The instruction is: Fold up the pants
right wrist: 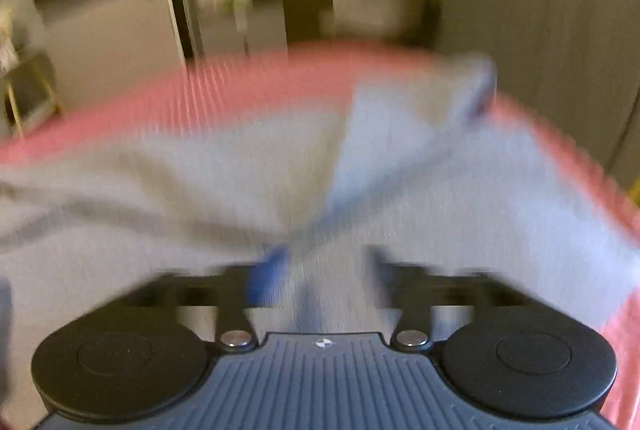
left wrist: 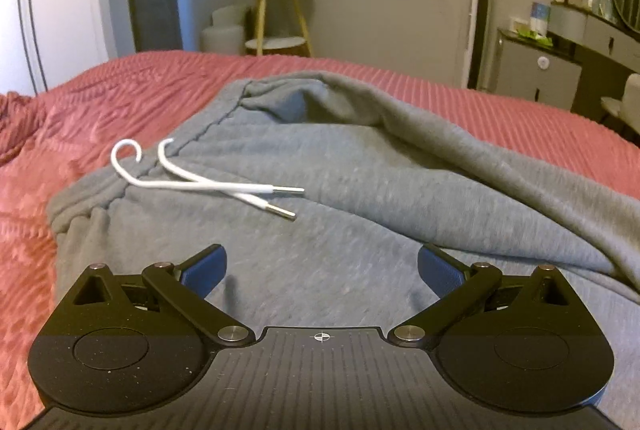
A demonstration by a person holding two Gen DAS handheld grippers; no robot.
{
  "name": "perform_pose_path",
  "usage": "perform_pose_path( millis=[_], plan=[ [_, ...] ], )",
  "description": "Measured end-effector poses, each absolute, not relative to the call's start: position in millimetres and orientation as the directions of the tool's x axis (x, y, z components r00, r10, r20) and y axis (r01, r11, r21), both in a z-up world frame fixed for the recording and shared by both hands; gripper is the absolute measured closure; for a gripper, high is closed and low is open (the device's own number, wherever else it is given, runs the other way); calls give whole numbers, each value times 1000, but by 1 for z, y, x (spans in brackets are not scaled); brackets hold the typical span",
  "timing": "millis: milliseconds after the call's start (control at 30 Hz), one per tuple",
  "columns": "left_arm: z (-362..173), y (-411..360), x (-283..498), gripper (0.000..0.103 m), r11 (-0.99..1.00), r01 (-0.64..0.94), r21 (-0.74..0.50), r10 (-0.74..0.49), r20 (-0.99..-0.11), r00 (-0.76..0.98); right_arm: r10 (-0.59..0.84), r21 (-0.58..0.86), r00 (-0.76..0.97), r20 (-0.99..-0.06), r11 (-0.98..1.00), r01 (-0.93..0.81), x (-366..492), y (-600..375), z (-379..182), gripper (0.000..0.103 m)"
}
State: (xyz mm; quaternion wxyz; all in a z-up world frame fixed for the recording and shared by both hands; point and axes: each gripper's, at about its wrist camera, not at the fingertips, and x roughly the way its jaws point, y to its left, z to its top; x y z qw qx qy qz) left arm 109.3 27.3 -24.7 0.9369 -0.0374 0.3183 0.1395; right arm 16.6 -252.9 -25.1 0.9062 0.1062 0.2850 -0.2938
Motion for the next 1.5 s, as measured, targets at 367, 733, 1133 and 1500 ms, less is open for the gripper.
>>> perform_pose_path(
  millis=[367, 733, 1133, 1500],
  plan=[
    [25, 9, 149, 0, 997, -82, 10, 76, -504, 860, -519, -18, 687, -509, 804, 594, 61, -297, -49, 17],
    [6, 26, 323, 8, 991, -132, -29, 66, -746, 663, -514, 15, 662, -545, 784, 620, 71, -335, -88, 17],
    [-20, 44, 345, 95, 975, -179, -133, -3, -811, 584, -547, 32, 643, -536, 748, 663, 64, -345, -83, 86],
    [63, 87, 217, 96, 954, -68, -293, -137, -625, 768, -491, 330, 769, -408, 707, 626, -6, -366, -29, 91]
  ],
)
